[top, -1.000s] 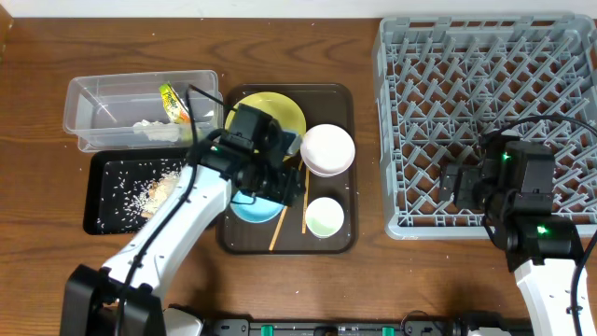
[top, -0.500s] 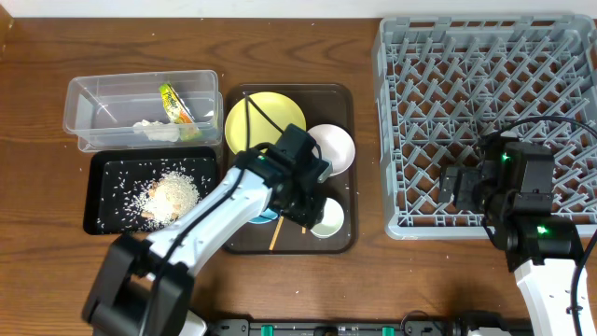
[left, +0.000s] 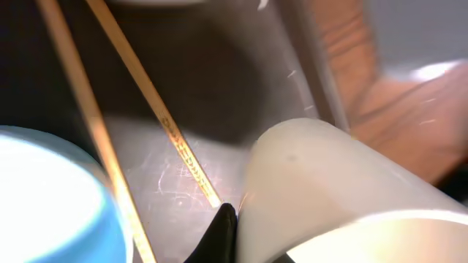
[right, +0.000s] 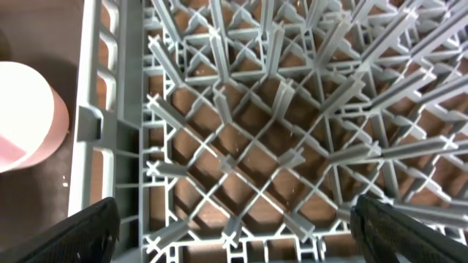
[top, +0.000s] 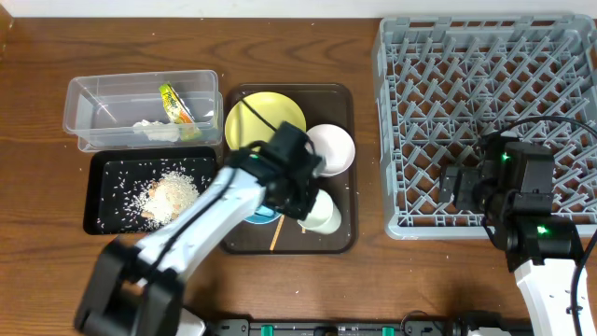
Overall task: Sort waste into correct bins and load items into the dishwasher rack
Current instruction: 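Grasp the white cup with the left gripper and lift it, then hand the white cup from the left gripper to the right gripper, then carry the cup right and lower it into the grey dish rack, then release the cup in the rack and raise the right gripper, then reach the right gripper to the pink bowl and grasp its rim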
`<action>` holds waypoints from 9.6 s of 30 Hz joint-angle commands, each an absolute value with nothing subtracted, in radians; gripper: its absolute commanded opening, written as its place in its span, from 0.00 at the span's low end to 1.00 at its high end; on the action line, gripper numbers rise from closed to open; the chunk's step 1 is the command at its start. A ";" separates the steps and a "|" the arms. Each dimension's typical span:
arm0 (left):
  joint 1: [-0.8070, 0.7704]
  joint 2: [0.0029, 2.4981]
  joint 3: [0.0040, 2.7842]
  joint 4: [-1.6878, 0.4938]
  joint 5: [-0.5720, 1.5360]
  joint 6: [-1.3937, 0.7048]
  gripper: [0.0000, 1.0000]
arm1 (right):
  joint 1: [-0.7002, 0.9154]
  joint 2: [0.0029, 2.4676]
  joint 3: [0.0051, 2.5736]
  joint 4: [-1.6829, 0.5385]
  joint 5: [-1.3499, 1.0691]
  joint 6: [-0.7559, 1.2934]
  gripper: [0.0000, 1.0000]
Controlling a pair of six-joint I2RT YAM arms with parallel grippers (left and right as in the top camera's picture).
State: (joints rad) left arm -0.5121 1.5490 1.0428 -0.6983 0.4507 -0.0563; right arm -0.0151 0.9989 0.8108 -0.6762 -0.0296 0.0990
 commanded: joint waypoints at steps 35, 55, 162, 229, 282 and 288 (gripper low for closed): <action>-0.122 1.719 1.081 -0.252 1.571 -0.429 0.06 | 0.339 1.447 0.830 0.243 -1.082 0.088 0.99; -0.131 1.719 1.081 -0.252 1.571 -0.429 0.06 | 0.361 1.449 0.830 0.344 -1.108 0.120 0.63; 0.110 1.306 1.081 -0.786 0.586 -0.079 0.46 | -0.249 1.562 1.275 -1.123 0.029 0.092 0.93; 0.110 1.307 1.077 -0.874 0.432 -0.079 0.54 | -0.128 1.523 1.163 -1.124 0.176 0.194 0.01; 0.110 1.307 1.051 -0.883 0.392 -0.082 0.65 | 0.099 1.465 1.267 -0.616 -0.467 0.031 0.48; 0.110 1.308 1.047 -0.907 0.369 -0.083 0.65 | 0.305 1.556 1.268 -0.506 -0.258 -0.002 0.51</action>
State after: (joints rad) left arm 0.1085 1.3144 1.0603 -0.9020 0.3943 -0.0921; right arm 0.2390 1.5047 1.2564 -0.5255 -0.3702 0.0319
